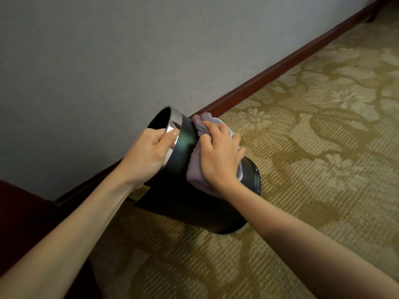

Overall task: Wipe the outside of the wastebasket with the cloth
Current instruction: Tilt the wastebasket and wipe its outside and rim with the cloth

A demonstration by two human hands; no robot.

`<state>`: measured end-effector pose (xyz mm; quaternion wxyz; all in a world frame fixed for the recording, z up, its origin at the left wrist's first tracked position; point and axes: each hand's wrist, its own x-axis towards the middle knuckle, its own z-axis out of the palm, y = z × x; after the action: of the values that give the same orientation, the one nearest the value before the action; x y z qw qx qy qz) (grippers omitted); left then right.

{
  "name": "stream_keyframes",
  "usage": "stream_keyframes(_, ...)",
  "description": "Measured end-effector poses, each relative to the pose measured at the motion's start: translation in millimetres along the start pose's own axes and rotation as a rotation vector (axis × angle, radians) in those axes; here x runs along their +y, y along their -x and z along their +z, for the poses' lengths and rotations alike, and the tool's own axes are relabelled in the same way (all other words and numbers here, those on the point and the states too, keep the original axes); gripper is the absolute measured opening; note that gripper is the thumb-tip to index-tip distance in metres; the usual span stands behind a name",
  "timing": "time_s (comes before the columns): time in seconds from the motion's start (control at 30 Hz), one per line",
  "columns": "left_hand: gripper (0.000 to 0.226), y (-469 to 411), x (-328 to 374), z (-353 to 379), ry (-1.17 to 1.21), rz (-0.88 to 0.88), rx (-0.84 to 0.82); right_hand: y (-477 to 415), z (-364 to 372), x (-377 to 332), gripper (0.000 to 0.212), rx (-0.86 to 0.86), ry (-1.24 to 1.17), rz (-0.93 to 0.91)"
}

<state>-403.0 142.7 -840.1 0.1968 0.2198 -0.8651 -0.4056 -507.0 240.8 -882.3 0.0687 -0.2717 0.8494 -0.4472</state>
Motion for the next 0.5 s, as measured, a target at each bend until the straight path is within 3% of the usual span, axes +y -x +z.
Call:
stream_keyframes(0.17, 0.055, 16, 0, 2, -0.021, 0.019, 0.024, -49, -9, -12, 0.035, -0.264, -0.08, 0.135)
stream_keyframes(0.3, 0.051, 25, 1, 5, -0.006, 0.035, -0.016, -79, -6, -12, 0.044, -0.484, -0.24, 0.281)
stream_keyframes(0.4, 0.048, 24, 1, 7, 0.017, 0.033, -0.02, -85, -2, -5, 0.041, -0.479, -0.355, 0.322)
stream_keyframes(0.5, 0.047, 27, -1, 7, 0.081, -0.015, 0.018, -75, 3, -6, 0.047, -0.405, -0.268, 0.296)
